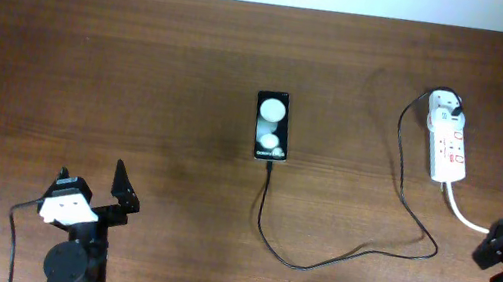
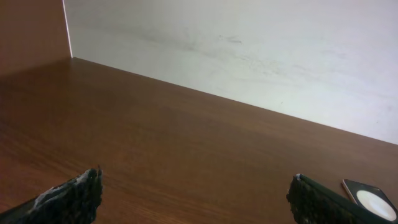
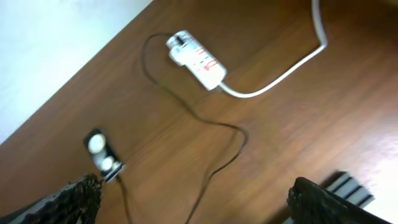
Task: Plug charger to phone and switch on socket
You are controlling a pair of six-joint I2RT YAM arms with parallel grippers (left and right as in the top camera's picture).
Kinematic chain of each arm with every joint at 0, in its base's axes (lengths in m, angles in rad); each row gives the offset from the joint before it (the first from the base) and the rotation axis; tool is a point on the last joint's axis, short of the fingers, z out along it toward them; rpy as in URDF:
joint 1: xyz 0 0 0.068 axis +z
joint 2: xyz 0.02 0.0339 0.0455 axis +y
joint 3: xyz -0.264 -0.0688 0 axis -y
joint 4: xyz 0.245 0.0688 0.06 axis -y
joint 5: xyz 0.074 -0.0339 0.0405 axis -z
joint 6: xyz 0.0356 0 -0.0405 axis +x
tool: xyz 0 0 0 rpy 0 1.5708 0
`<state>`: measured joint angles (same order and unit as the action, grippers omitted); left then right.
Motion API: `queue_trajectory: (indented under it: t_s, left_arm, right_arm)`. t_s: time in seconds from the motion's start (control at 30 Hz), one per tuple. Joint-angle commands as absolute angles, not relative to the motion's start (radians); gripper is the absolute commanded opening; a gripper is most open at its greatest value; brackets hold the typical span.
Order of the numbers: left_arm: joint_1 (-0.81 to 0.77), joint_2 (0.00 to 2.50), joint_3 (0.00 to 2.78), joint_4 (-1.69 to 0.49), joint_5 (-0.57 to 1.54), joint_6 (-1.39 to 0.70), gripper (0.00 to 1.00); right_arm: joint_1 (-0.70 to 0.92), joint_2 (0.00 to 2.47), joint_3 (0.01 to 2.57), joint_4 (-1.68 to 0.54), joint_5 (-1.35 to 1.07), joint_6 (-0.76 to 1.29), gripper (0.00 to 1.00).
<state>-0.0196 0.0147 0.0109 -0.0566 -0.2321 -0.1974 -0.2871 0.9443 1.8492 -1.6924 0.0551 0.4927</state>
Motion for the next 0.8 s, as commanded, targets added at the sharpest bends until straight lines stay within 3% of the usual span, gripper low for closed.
queue_trajectory:
  t_s: [0.0,0.13,0.27,0.53,0.77]
  left_arm:
    - [-0.024,0.014,0.009,-0.063,-0.224,-0.185,0.99]
    - [-0.024,0.014,0.009,-0.063,-0.224,-0.185,0.99]
    - [-0.024,0.014,0.009,-0.063,-0.224,-0.185,0.99]
    - [-0.024,0.014,0.009,-0.063,-0.224,-0.185,0.99]
    - [-0.024,0.014,0.009,-0.063,-0.224,-0.185,0.99]
  right_arm:
    - [-0.281,0.942,1.829,-1.699,0.082,0.434,0.99]
    - [-0.281,0.85,1.643,-1.581,0.052,0.413,0.99]
    - [-0.175,0.536,1.14,-1.07,-0.046,0.329,0.99]
    - [-0.067,0.068,0.354,-0.29,-0.147,0.329,0.99]
    - [-0.019,0.003,0.077,-0.062,-0.121,0.329,0.99]
